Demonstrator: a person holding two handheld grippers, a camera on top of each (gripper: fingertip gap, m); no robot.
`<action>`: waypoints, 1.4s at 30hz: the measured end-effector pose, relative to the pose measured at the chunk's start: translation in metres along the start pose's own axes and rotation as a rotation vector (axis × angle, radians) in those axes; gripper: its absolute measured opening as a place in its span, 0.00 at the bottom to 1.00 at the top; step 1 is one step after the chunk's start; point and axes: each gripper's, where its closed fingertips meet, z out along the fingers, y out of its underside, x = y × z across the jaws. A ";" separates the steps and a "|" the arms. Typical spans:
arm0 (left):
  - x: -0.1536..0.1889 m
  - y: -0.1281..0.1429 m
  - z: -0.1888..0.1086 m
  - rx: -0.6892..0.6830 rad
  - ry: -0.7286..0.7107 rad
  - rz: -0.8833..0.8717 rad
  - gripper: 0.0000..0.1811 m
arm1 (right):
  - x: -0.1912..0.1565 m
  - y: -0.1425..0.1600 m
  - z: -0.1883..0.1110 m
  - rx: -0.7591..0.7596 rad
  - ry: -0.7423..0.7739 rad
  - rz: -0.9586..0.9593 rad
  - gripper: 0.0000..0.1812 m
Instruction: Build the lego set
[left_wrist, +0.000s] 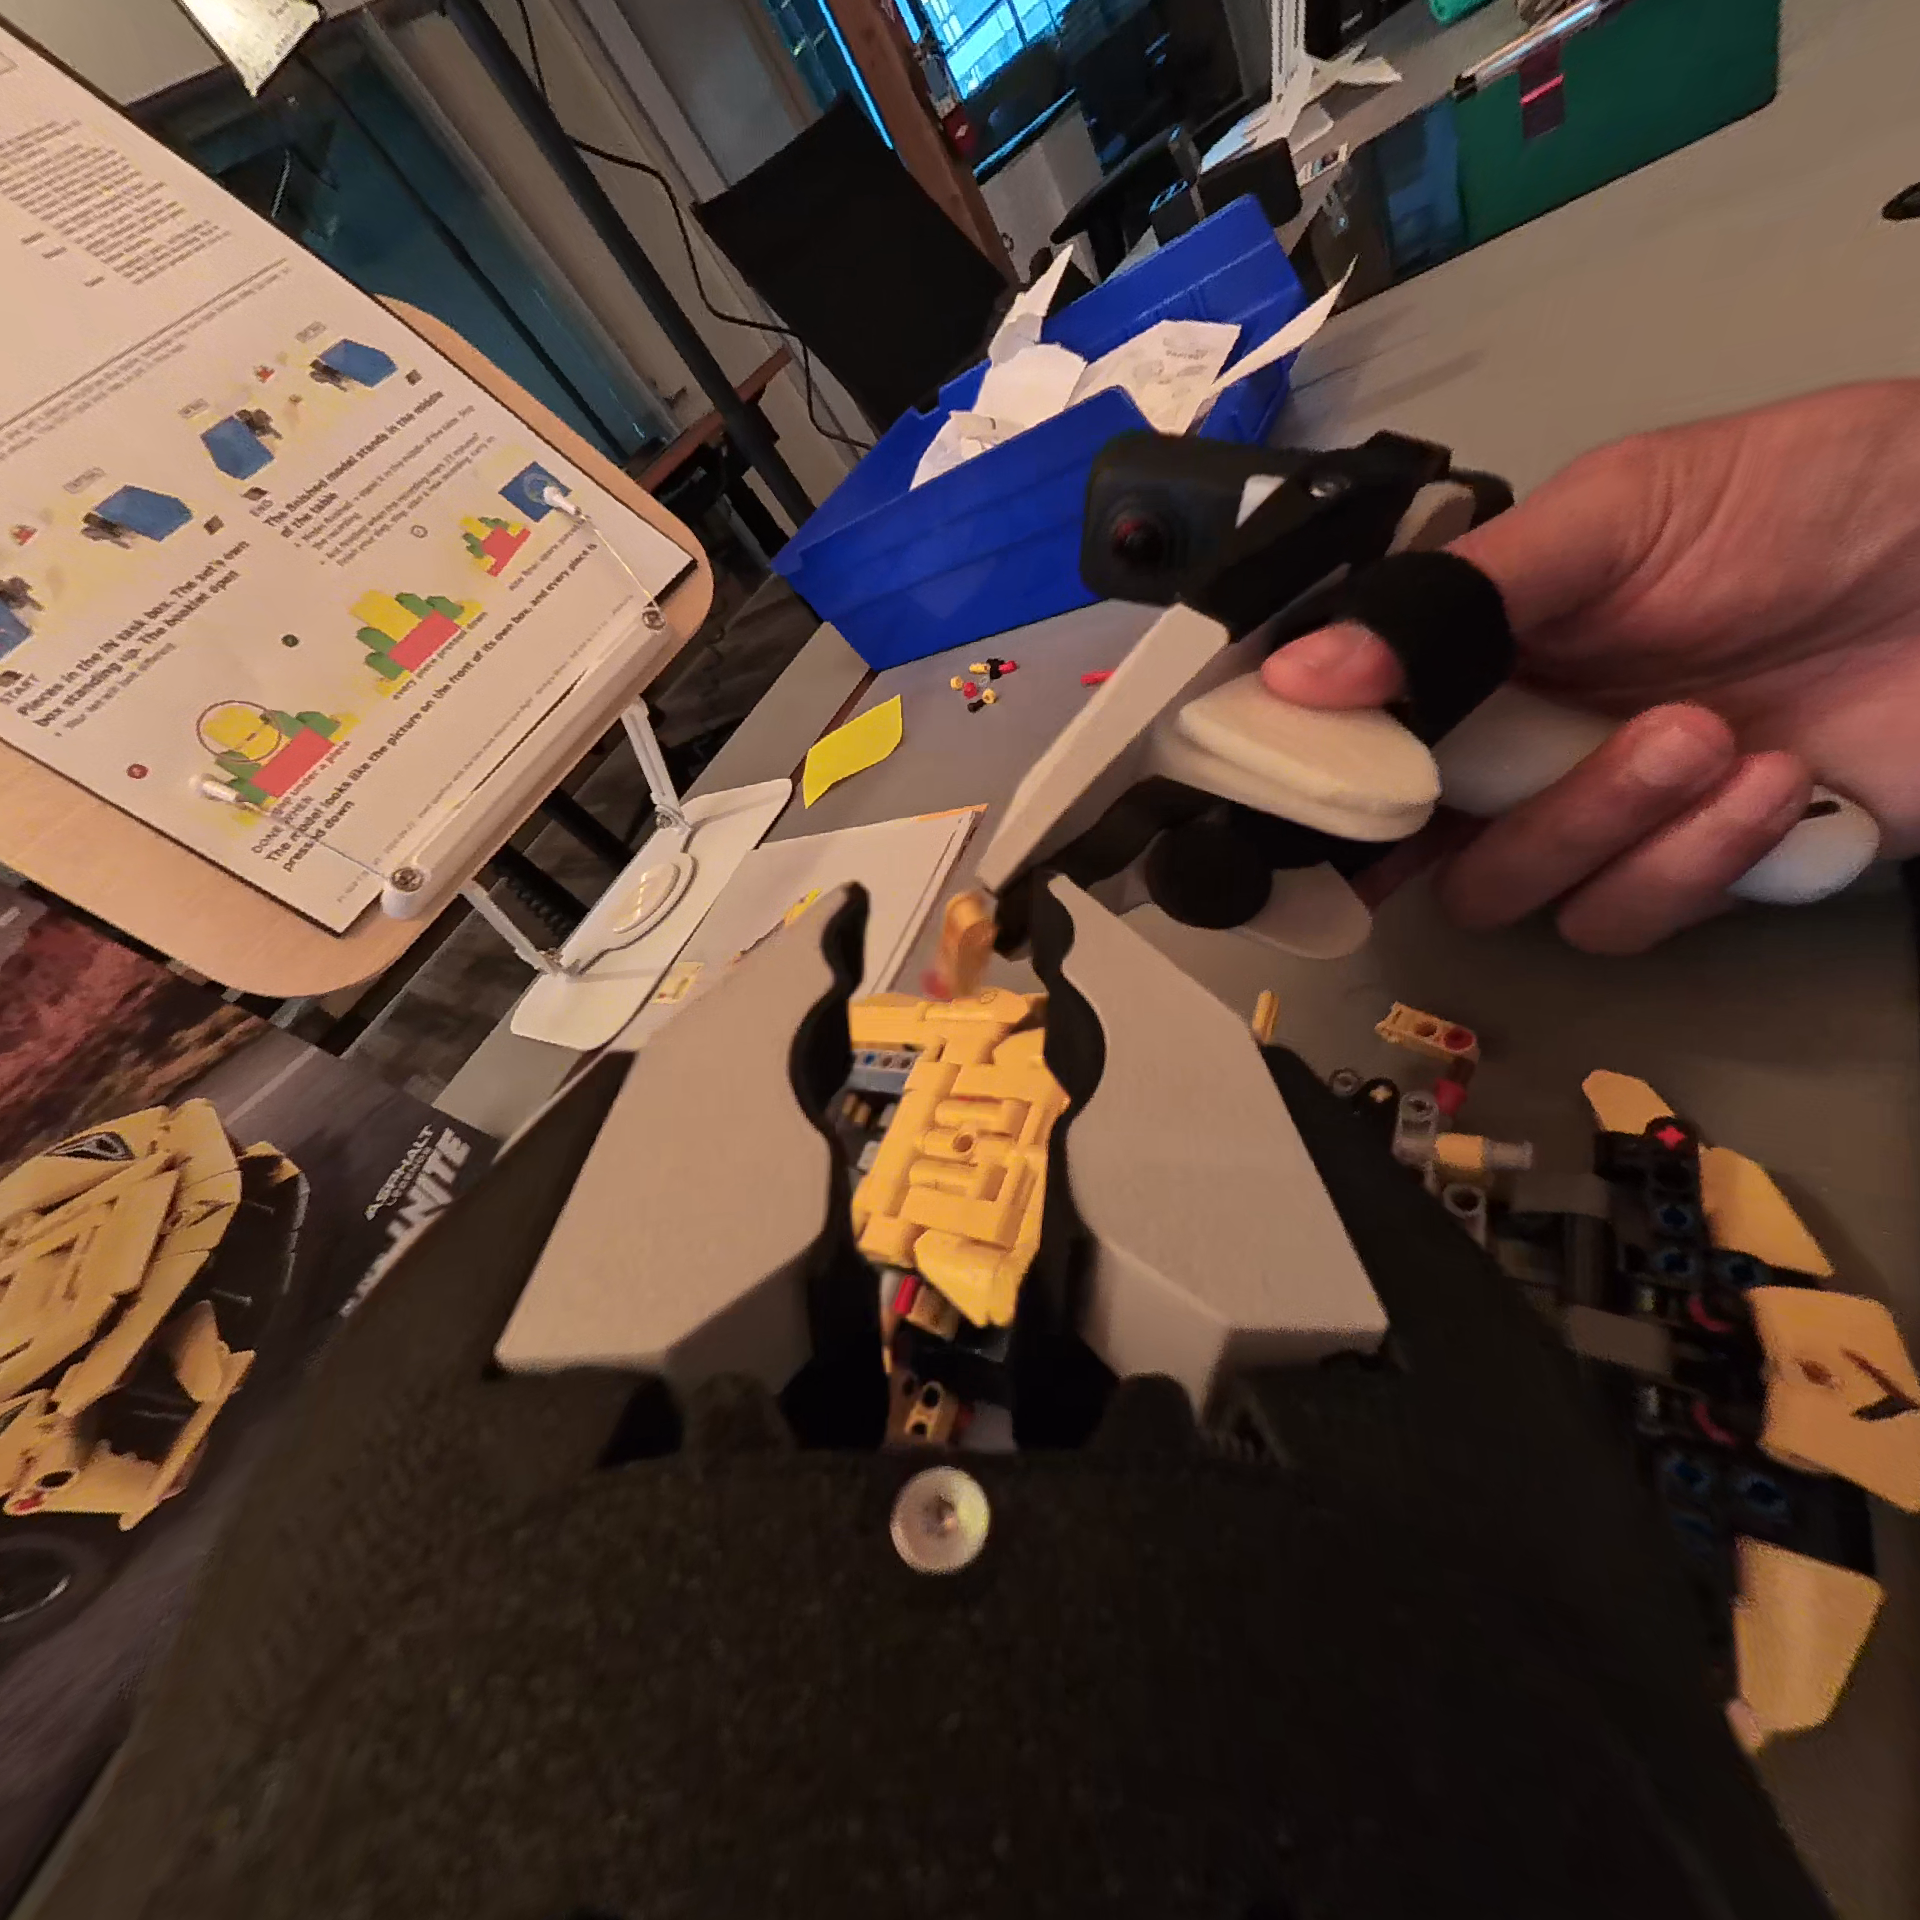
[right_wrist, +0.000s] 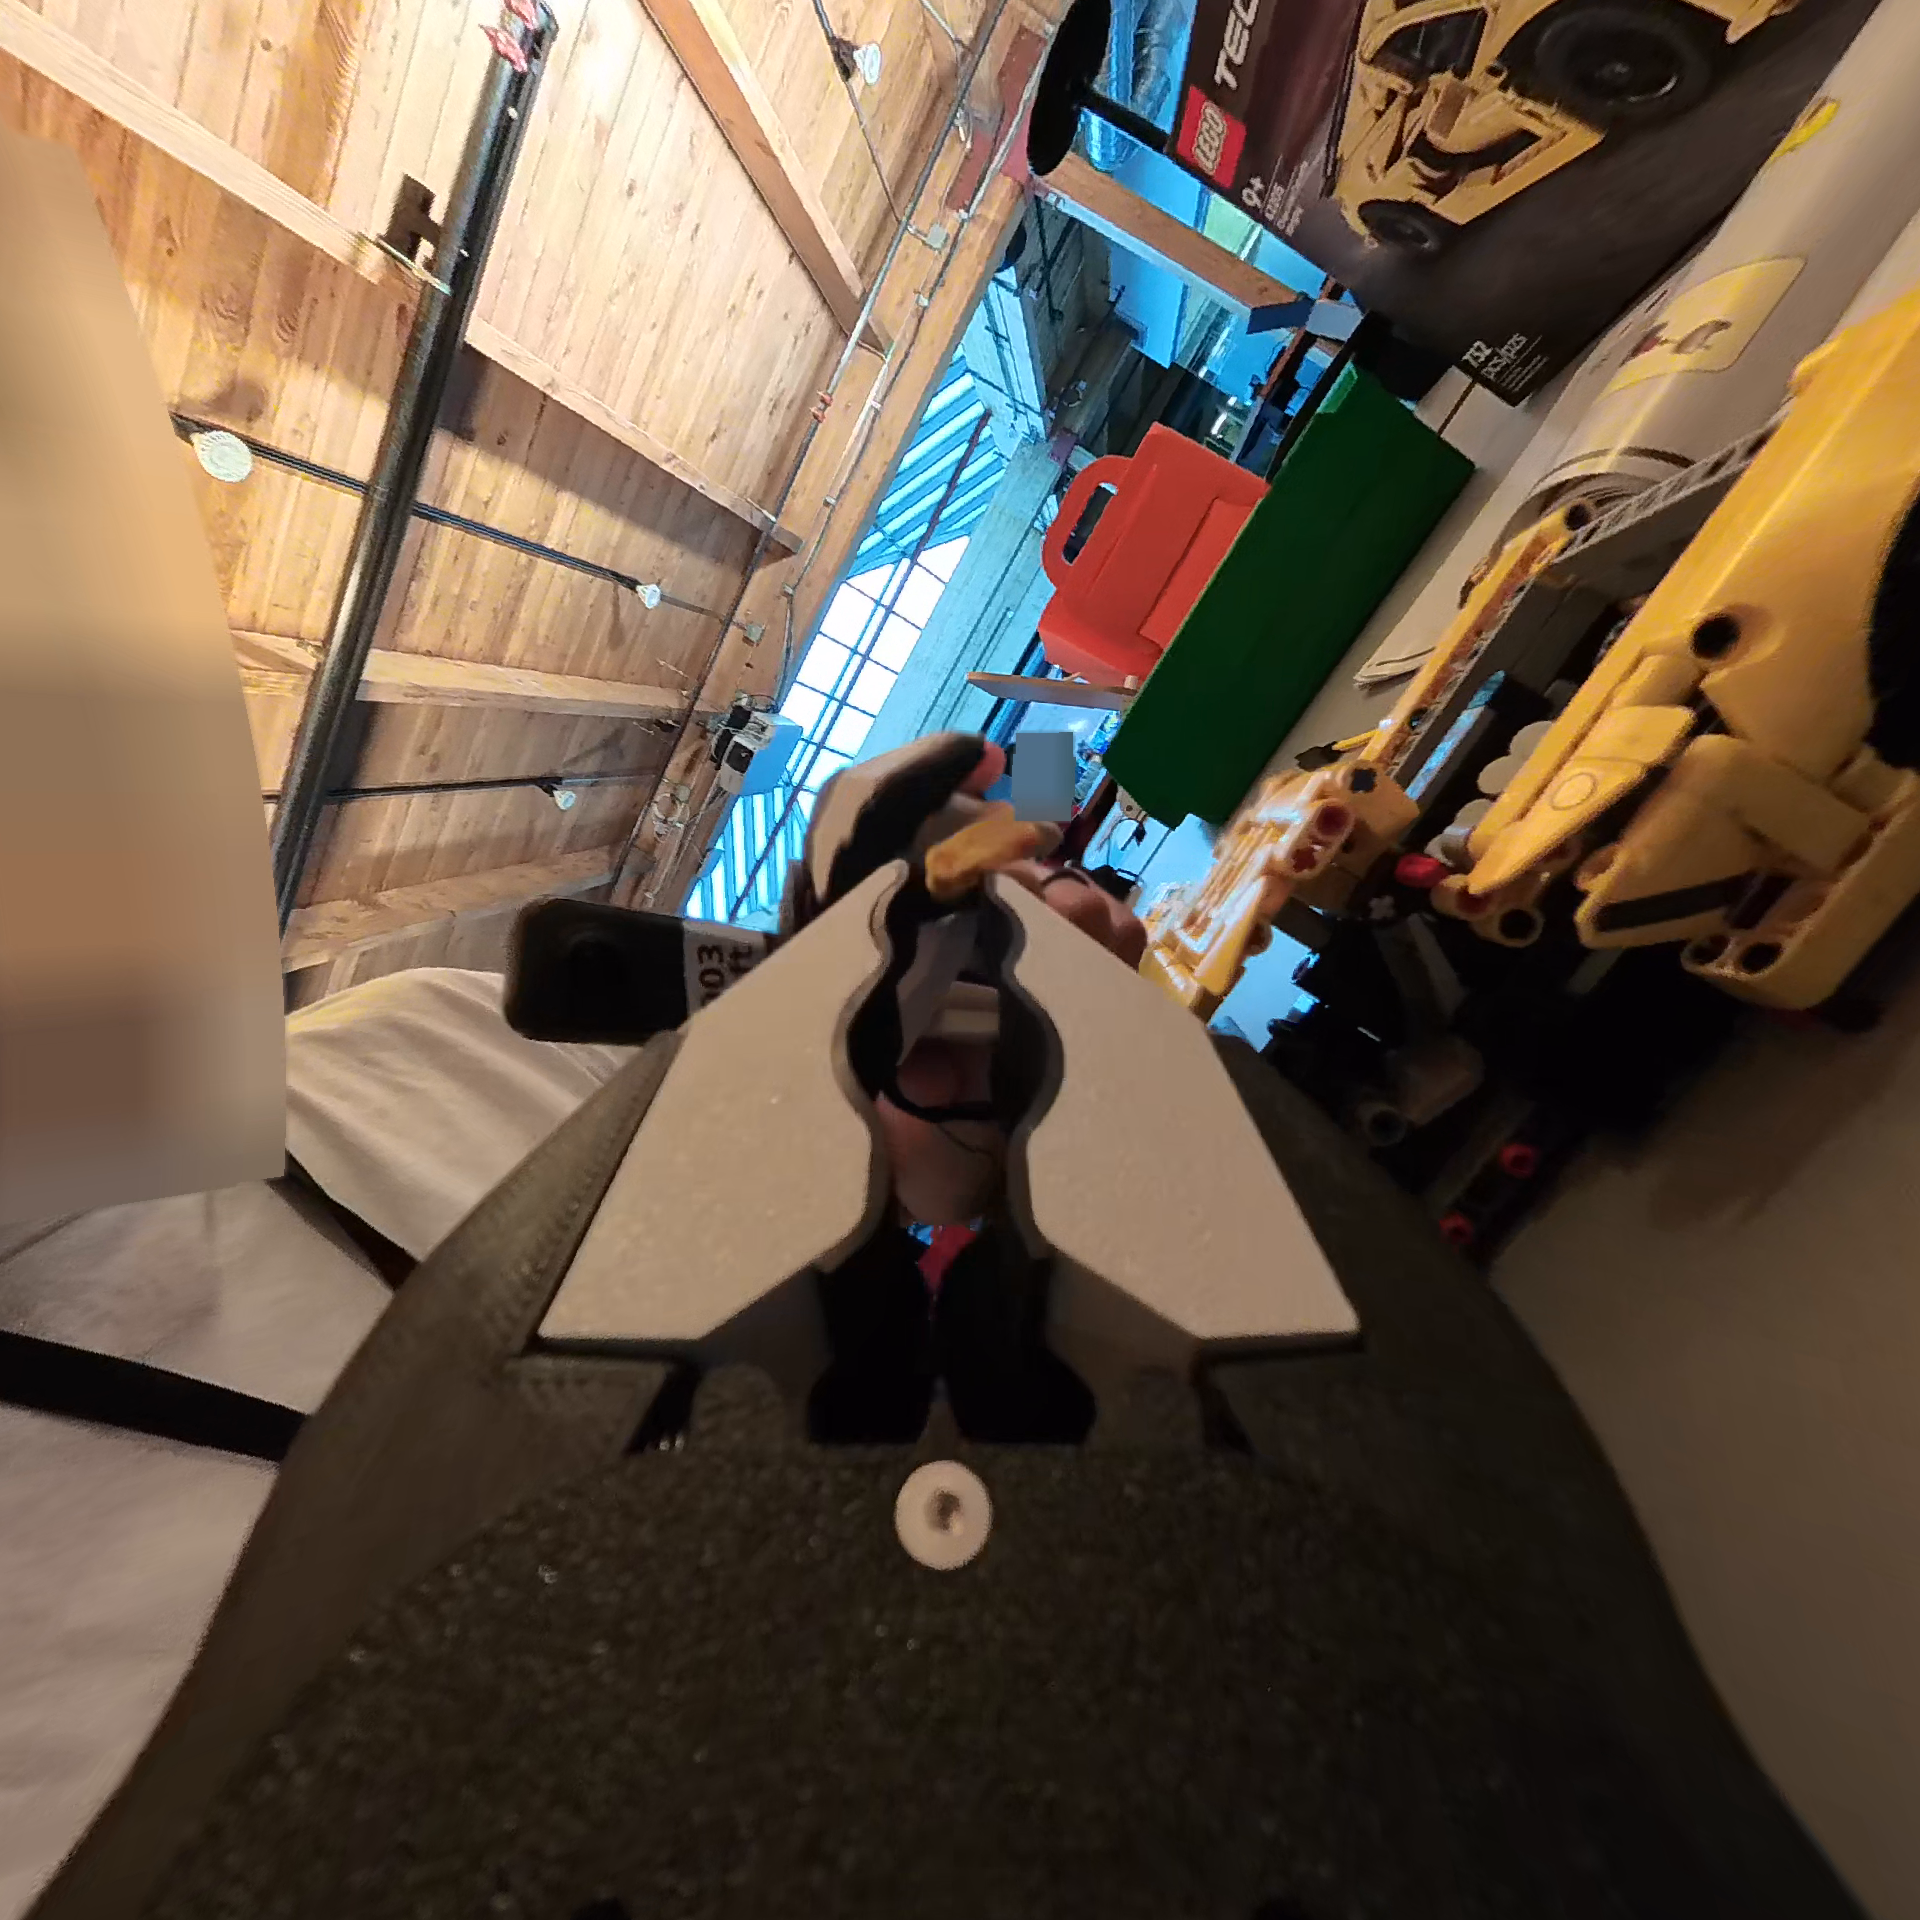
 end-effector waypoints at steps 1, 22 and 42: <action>-0.002 0.001 -0.001 -0.004 0.004 0.006 0.20 | 0.001 0.001 0.001 -0.006 0.009 -0.007 0.05; 0.024 0.078 -0.082 -0.367 0.272 -0.436 0.18 | 0.009 -0.002 -0.054 -0.054 0.380 -0.388 0.06; 0.047 0.084 -0.051 -0.212 0.689 -0.502 0.12 | 0.052 0.047 -0.048 -0.485 0.628 -0.686 0.21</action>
